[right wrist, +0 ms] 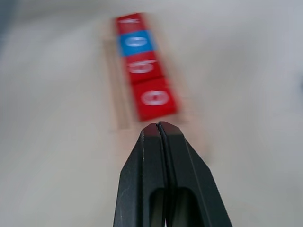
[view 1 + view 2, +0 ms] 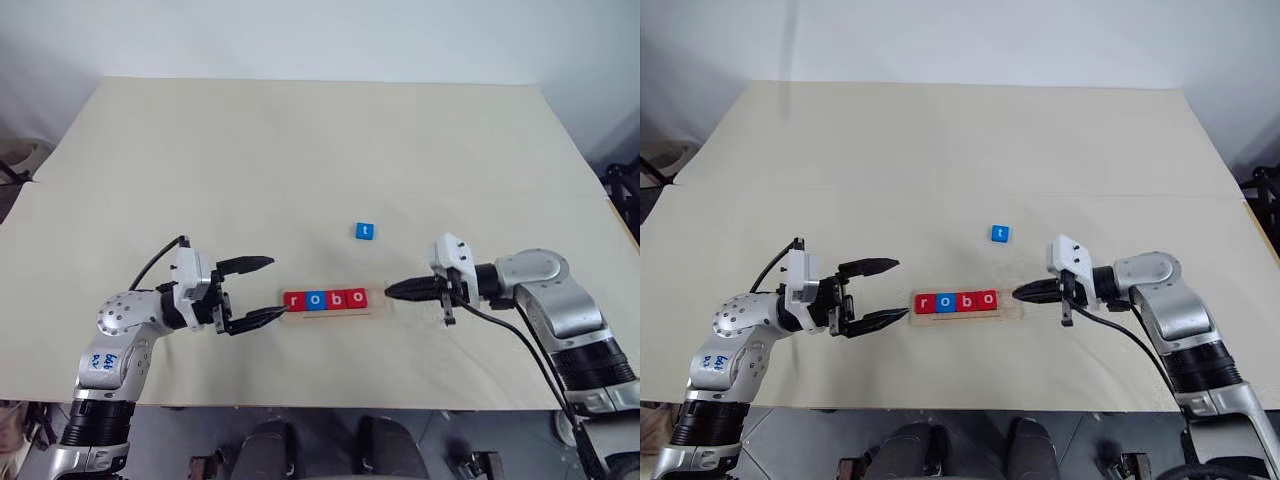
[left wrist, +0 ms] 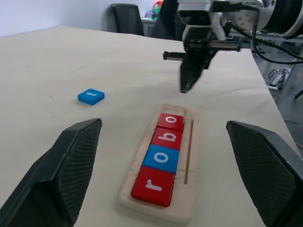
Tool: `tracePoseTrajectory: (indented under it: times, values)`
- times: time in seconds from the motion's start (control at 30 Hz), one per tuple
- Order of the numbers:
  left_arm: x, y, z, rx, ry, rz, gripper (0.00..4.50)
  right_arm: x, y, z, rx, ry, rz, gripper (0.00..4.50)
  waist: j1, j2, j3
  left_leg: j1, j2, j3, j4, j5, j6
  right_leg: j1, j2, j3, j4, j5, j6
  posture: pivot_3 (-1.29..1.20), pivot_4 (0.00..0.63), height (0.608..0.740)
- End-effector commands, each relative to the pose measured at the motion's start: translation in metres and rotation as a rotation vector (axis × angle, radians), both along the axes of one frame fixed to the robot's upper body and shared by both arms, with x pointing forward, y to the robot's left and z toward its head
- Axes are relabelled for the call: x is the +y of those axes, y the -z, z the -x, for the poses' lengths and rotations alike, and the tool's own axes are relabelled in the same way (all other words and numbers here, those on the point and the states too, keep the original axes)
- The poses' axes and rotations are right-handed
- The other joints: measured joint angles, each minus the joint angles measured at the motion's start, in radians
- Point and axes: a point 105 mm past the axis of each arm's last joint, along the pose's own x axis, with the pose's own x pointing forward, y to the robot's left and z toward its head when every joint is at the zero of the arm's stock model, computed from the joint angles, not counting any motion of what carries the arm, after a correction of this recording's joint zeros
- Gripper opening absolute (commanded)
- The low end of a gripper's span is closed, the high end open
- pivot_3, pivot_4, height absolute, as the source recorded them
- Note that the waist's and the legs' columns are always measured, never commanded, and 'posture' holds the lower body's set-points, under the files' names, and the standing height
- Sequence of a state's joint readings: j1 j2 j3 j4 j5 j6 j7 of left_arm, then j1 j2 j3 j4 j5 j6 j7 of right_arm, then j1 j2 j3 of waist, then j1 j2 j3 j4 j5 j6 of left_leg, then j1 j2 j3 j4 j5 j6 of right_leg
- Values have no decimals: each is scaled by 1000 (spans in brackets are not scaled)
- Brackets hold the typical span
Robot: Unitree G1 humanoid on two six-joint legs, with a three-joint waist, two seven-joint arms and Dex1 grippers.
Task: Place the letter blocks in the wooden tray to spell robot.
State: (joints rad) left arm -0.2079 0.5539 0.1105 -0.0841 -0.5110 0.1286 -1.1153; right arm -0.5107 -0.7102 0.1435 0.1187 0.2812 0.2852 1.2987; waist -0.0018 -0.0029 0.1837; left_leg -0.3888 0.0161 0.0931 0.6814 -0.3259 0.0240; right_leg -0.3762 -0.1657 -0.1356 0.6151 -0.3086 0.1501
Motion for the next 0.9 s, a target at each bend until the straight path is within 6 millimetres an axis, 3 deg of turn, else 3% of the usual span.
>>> tracePoseTrajectory:
  times: [0.03, 0.37, 0.8, 0.9]
  values:
    - [9, -5, 1, -30, -24, -2, 4500, 5, 0, -7, -41, 4, 6, 28, 1, 0, 0, 0, 0, 0, 0, 0, 0, 0, 0, 0, 0, 0, 0, 0, 150, 740]
    - [11, -6, 2, -37, -32, -3, 4500, 26, 11, -9, -30, -42, 0, 28, 0, 0, 0, 0, 0, 0, 0, 0, 0, 0, 0, 0, 0, 0, 0, 0, 150, 740]
    - [11, -4, 3, -35, -33, 5, 4500, 30, 12, -7, -25, -57, -1, 28, -2, 0, 0, 0, 0, 0, 0, 0, 0, 0, 0, 0, 0, 0, 0, 0, 150, 740]
    - [10, -4, 3, -35, -31, 6, 4500, 23, 7, -6, -34, -44, -5, 28, -1, 0, 0, 0, 0, 0, 0, 0, 0, 0, 0, 0, 0, 0, 0, 0, 150, 740]
